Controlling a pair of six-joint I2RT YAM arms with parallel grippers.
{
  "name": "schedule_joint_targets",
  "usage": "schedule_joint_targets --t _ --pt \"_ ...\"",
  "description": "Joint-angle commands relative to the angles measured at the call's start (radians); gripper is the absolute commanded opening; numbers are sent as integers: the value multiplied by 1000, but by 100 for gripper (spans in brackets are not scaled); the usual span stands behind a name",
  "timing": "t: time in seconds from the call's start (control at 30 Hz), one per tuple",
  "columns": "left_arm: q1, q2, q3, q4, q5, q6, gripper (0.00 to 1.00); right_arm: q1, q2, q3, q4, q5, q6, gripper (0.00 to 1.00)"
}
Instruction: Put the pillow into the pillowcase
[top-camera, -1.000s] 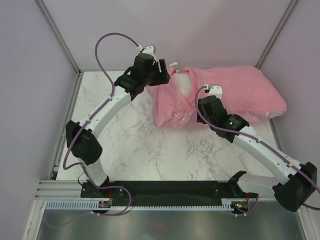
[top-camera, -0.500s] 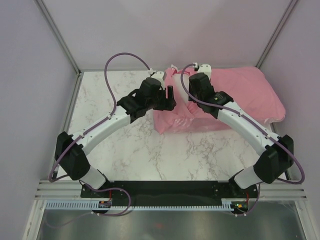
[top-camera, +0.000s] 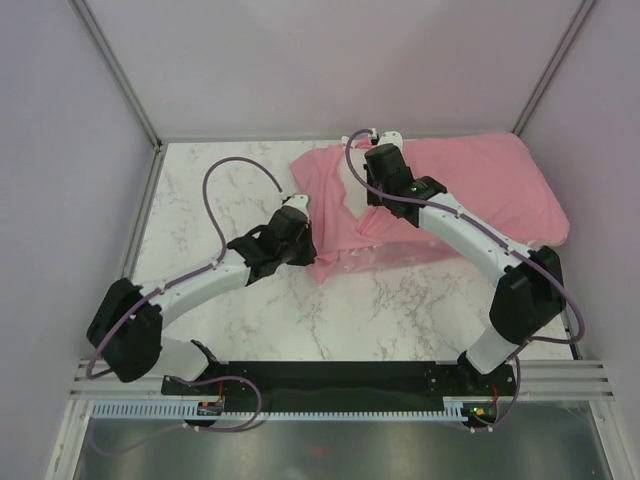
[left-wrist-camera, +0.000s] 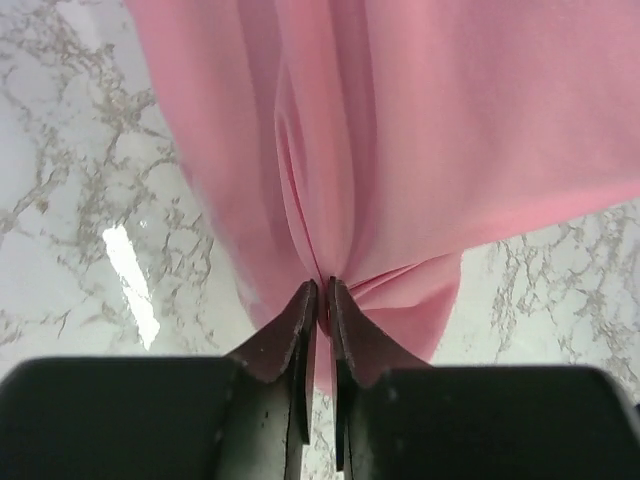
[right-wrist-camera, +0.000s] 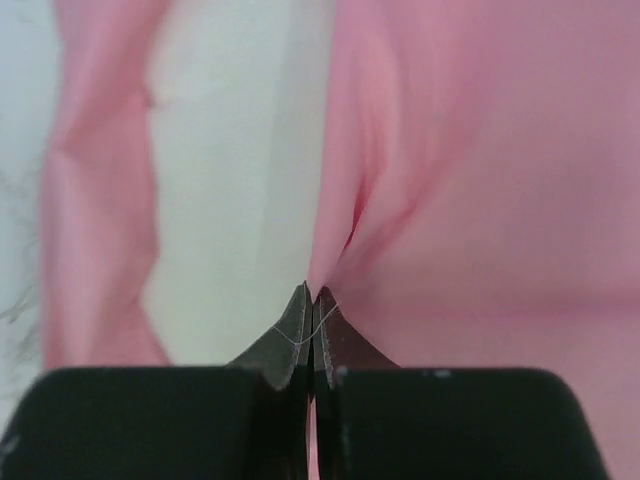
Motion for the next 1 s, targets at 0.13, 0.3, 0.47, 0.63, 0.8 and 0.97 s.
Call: schedule_joint_targets --t 0.13,0.3,0.47,0.63,0.8,0.97 --pt "8 -305 -152 17 -72 -25 2 163 -174 -36 89 -442 -28 0" --pt "16 -344 -190 17 -38 -41 2 174 -77 -65 30 -546 -43 8" --pt "69 -428 -225 -10 2 -57 2 144 -286 -217 1 -351 -4 80" --pt "235 -554 -218 -78 75 -51 2 27 -583 -378 -107 -79 117 86" --pt "558 -654 -254 -62 185 -178 2 -181 -762 -470 -215 -22 210 95" --pt "797 -672 -334 15 342 -248 2 -369 -804 -518 -220 -204 288 98"
